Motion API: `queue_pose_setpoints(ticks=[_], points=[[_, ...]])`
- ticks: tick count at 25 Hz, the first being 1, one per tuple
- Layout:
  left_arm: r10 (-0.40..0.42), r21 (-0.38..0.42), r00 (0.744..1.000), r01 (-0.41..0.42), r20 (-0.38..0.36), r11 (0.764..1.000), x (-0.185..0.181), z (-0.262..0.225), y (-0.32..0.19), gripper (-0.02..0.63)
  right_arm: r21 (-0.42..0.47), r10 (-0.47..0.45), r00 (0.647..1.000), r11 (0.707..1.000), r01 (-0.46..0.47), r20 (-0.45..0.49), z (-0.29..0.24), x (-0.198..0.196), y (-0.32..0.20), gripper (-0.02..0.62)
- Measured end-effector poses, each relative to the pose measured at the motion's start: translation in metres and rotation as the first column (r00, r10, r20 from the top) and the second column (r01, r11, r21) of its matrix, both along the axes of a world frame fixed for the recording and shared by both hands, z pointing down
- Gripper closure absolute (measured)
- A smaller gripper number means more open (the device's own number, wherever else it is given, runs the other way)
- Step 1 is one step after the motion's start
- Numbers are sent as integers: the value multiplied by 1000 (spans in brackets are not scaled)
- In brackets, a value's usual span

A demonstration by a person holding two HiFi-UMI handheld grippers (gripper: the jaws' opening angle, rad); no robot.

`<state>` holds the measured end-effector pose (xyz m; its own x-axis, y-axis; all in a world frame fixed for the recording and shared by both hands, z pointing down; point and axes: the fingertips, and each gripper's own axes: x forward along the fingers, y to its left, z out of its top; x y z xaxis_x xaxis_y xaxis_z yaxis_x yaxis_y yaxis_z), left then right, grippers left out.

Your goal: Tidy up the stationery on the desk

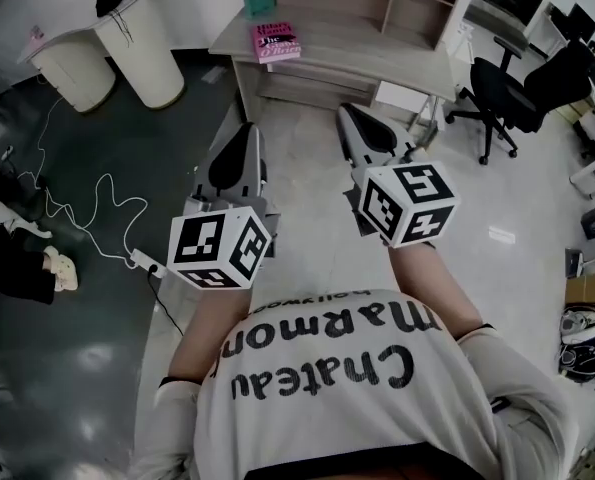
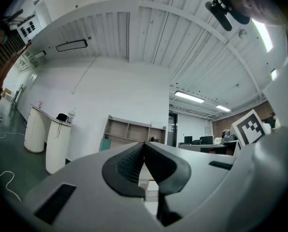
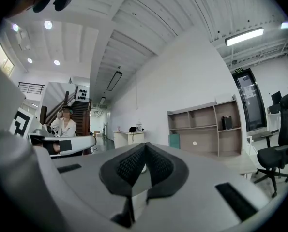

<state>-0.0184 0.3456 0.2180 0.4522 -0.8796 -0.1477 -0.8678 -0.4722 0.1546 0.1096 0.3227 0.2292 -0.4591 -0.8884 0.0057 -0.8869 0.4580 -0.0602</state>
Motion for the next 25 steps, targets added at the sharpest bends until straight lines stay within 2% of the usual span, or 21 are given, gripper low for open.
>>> queue_pose_setpoints(ticks=[10, 19, 25], points=[[-27, -44, 1000, 28, 3, 999, 5, 15, -49, 589, -70, -41, 999, 997, 41, -2, 36, 4, -50, 583], [8, -44, 1000, -8, -12, 999, -6, 16, -120, 589, -73, 4, 1000, 997, -3, 10, 35, 0, -116, 583], [35, -37, 999, -36, -22, 999, -29, 9, -180, 589, -81, 34, 999, 996, -33, 8, 34, -20, -170, 582]])
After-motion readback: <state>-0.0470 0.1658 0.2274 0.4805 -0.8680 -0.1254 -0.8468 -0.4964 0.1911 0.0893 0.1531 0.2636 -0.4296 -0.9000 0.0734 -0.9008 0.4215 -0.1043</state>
